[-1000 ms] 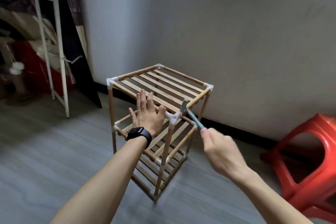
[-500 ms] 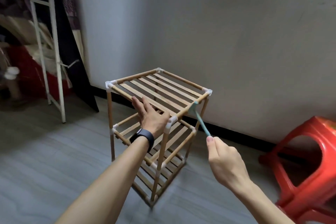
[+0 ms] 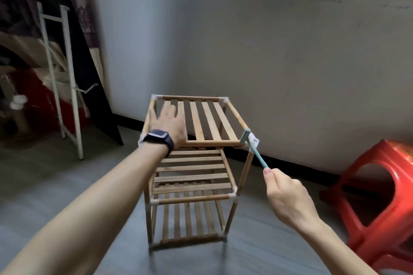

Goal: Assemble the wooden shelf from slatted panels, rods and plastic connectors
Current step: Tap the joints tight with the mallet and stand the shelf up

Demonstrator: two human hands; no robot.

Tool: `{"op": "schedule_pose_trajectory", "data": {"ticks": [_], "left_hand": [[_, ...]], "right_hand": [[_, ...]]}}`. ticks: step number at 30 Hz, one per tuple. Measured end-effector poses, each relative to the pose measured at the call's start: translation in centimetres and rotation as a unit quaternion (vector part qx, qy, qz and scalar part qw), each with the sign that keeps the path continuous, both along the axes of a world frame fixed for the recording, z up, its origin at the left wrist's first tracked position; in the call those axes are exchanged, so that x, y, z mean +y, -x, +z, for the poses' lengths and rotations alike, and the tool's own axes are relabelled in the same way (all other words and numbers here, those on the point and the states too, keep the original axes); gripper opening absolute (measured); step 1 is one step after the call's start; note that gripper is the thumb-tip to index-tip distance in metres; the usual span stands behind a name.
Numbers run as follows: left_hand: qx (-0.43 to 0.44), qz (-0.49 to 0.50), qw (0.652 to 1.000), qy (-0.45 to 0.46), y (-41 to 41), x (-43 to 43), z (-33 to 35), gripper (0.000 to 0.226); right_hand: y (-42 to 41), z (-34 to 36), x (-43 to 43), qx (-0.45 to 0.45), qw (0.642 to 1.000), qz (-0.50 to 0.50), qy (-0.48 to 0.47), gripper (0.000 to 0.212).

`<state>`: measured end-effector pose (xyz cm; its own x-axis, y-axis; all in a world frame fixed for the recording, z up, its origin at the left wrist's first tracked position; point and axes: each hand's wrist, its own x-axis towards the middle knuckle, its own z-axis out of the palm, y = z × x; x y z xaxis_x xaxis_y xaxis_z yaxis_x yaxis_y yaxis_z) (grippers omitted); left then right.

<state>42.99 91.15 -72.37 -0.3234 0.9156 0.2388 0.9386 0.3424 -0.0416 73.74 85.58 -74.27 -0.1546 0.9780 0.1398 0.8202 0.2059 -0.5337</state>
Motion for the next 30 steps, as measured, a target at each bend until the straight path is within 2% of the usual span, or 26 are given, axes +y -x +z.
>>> {"op": "schedule_pose_trajectory", "data": {"ticks": [4,8,11,13,15,16,17,18,19,20,21,24,25,27,28,30], "left_hand": [[-0.053,-0.07,0.996,0.004,-8.8,2.6,-1.1,0.058],[-0.075,-0.025,0.997,0.003,-11.1,5.1,-3.0,0.047],[-0.088,-0.019,0.996,0.005,-10.9,5.8,-3.6,0.053],[-0.087,-0.039,0.995,0.008,-10.5,5.8,-3.7,0.049],[-0.086,-0.06,0.994,-0.014,-10.1,5.6,-3.9,0.041],[-0.089,-0.067,0.993,-0.027,-9.9,5.6,-4.0,0.039],[-0.094,-0.069,0.993,-0.035,-9.7,5.5,-4.1,0.038],[-0.099,-0.066,0.992,-0.035,-9.5,5.4,-4.2,0.04],[-0.101,-0.063,0.992,-0.035,-9.4,5.4,-4.2,0.042],[-0.098,-0.063,0.993,-0.035,-9.4,5.3,-4.3,0.044],[-0.093,-0.063,0.993,-0.035,-9.4,5.2,-4.4,0.045],[-0.079,-0.062,0.994,-0.04,-9.4,5.0,-4.5,0.045],[-0.078,-0.06,0.994,-0.041,-9.4,5.0,-4.4,0.045],[-0.081,-0.06,0.994,-0.036,-9.6,4.9,-4.4,0.045],[-0.082,-0.061,0.994,-0.033,-9.6,4.8,-4.3,0.044],[-0.082,-0.064,0.994,-0.034,-9.5,4.8,-4.3,0.043]], "right_hand": [[-1.7,1.0,0.8,-0.032,0.999,-0.032,0.005,0.046],[-2.6,2.7,1.4,-0.074,0.996,-0.039,0.005,0.045],[-3.3,4.5,2.4,-0.085,0.996,-0.031,-0.016,0.045],[-3.6,5.4,2.7,0.007,0.995,-0.015,-0.096,0.046],[-3.3,5.1,2.1,0.177,0.959,0.01,-0.22,0.045],[-2.8,4.4,1.9,0.212,0.947,0.01,-0.241,0.043],[-2.4,3.5,2.1,0.214,0.951,0.02,-0.222,0.042],[-2.0,2.2,2.6,0.173,0.974,0.025,-0.147,0.041],[-1.6,1.2,2.9,0.092,0.994,0.029,-0.05,0.042],[-1.6,0.6,3.2,0.044,0.999,0.015,0.016,0.043],[-1.5,0.2,3.7,0.03,0.999,0.013,0.025,0.045],[-1.3,0.0,3.2,0.146,0.98,-0.007,-0.131,0.04],[-1.2,-0.2,3.0,0.147,0.981,0.008,-0.126,0.037],[-0.9,-0.4,2.1,0.074,0.997,0.017,-0.002,0.041],[-0.9,-0.7,2.1,0.082,0.997,0.0,0.014,0.043],[-1.3,-0.6,1.9,0.149,0.986,-0.009,-0.079,0.045]]}}
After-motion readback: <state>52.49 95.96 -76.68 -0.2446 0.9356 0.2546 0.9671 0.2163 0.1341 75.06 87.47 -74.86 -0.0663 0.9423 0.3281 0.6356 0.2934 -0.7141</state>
